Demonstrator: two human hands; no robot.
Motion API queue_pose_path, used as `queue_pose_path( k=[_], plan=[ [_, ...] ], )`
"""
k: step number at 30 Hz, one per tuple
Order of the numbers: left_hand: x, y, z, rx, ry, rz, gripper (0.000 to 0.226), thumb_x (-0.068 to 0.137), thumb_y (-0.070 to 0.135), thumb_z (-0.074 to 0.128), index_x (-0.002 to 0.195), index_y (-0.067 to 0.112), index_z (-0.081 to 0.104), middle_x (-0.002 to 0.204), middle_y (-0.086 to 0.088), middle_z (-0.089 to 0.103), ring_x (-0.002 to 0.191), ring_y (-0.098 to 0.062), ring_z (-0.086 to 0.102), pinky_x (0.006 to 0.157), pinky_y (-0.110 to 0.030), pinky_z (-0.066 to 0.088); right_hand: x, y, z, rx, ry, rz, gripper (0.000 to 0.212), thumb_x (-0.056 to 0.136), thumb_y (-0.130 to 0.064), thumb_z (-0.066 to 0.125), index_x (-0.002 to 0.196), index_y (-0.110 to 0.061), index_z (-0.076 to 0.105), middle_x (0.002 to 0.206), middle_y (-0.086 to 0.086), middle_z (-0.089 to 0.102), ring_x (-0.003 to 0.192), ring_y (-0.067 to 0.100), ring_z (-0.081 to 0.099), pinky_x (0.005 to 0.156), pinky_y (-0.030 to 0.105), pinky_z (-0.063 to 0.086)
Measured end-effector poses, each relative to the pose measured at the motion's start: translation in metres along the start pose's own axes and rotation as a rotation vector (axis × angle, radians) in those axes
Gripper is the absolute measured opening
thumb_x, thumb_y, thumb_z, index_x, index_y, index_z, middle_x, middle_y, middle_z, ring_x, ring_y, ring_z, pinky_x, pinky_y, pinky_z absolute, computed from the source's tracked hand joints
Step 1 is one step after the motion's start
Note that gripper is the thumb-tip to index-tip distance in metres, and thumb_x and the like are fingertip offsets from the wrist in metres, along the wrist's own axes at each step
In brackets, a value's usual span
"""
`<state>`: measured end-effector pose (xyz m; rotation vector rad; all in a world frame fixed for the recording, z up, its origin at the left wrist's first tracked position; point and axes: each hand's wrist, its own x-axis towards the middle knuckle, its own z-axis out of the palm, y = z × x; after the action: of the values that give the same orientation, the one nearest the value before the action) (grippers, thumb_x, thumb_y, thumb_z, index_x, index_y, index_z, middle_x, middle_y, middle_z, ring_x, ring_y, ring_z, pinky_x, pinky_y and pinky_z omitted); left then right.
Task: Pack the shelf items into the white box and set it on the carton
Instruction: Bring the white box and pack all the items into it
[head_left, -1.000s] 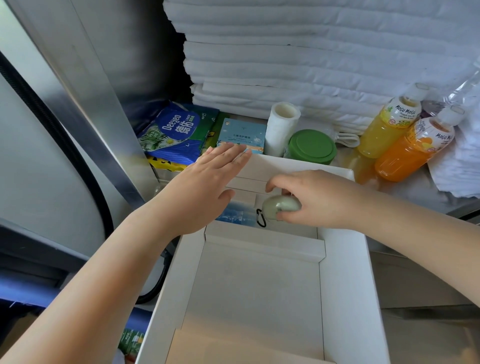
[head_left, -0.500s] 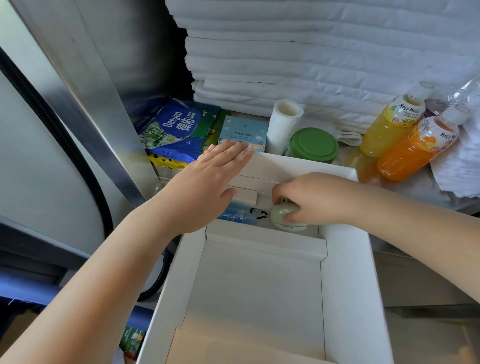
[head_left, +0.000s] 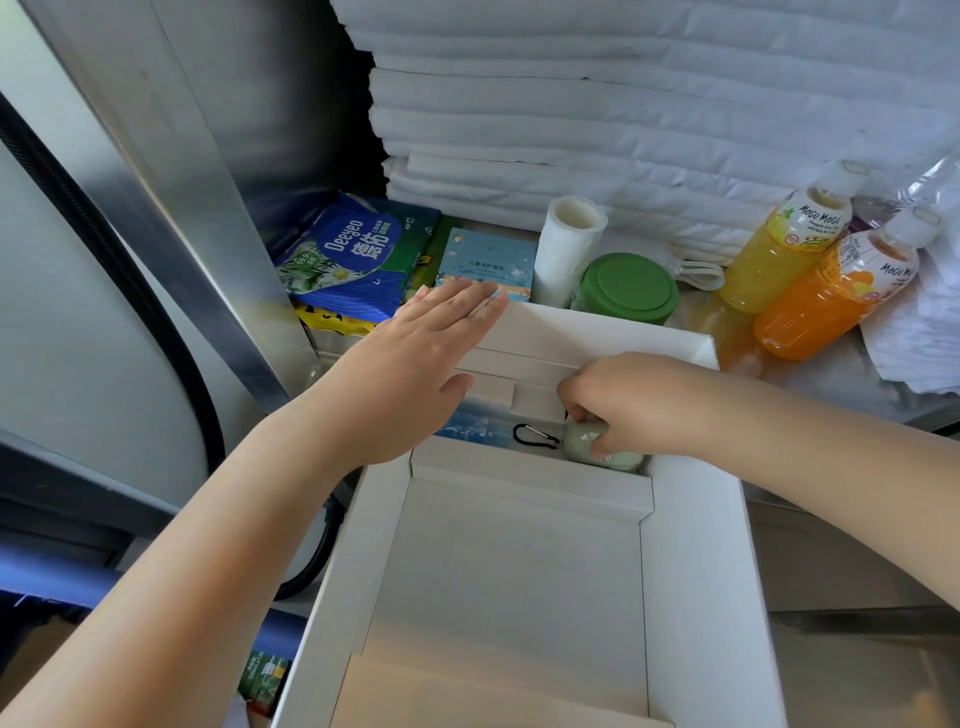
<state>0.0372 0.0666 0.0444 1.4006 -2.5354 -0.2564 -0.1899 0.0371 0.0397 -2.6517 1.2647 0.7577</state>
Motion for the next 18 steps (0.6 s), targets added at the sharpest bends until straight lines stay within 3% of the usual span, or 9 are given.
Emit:
queue_pose_path(
  k=[5, 8, 13, 18],
  plan=[
    [-0.0001, 0.0001, 0.0002, -0.003, -0.001, -0.004, 0.07, 0.097, 0.023, 0.043, 0.149, 0.028, -0.004, 0.157, 0.014, -0.003, 0.142, -0.003, -0.012, 0.099, -0.008, -0.021, -0.0006, 0.001, 0.0006, 0.007, -0.036, 0.007, 0.028, 0.079, -0.027, 0.069, 0.095, -0.018, 0.048, 0.096, 0.003, 0.052, 0.076, 0.02, 0.043, 0.046, 0.026, 0.02],
    [0.0001, 0.0, 0.0, 0.007, 0.002, 0.001, 0.07, 0.097, 0.023, 0.044, 0.149, 0.027, -0.003, 0.157, 0.013, -0.002, 0.142, -0.003, -0.011, 0.098, -0.006, -0.022, -0.003, 0.0014, 0.0006, -0.043, -0.073, 0.03, 0.029, 0.081, -0.025, 0.068, 0.089, -0.018, 0.041, 0.086, 0.001, 0.046, 0.074, 0.02, 0.042, 0.045, 0.026, 0.019],
    [0.0002, 0.0, -0.0002, 0.008, -0.003, -0.002, 0.07, 0.097, 0.022, 0.044, 0.149, 0.027, -0.003, 0.157, 0.013, -0.002, 0.141, -0.003, -0.011, 0.096, -0.004, -0.023, -0.0035, 0.0041, -0.0011, -0.057, -0.085, 0.04, 0.028, 0.08, -0.028, 0.07, 0.093, -0.014, 0.05, 0.077, -0.001, 0.041, 0.074, 0.021, 0.043, 0.045, 0.025, 0.02],
    [0.0001, 0.0, -0.0006, 0.008, -0.004, 0.0, 0.07, 0.097, 0.022, 0.044, 0.149, 0.027, -0.003, 0.157, 0.013, -0.002, 0.142, -0.003, -0.011, 0.097, -0.005, -0.022, -0.0054, 0.0077, -0.0018, -0.006, -0.06, 0.014, 0.03, 0.079, -0.028, 0.071, 0.085, -0.018, 0.043, 0.083, -0.001, 0.046, 0.076, 0.02, 0.045, 0.049, 0.024, 0.024]
  ],
)
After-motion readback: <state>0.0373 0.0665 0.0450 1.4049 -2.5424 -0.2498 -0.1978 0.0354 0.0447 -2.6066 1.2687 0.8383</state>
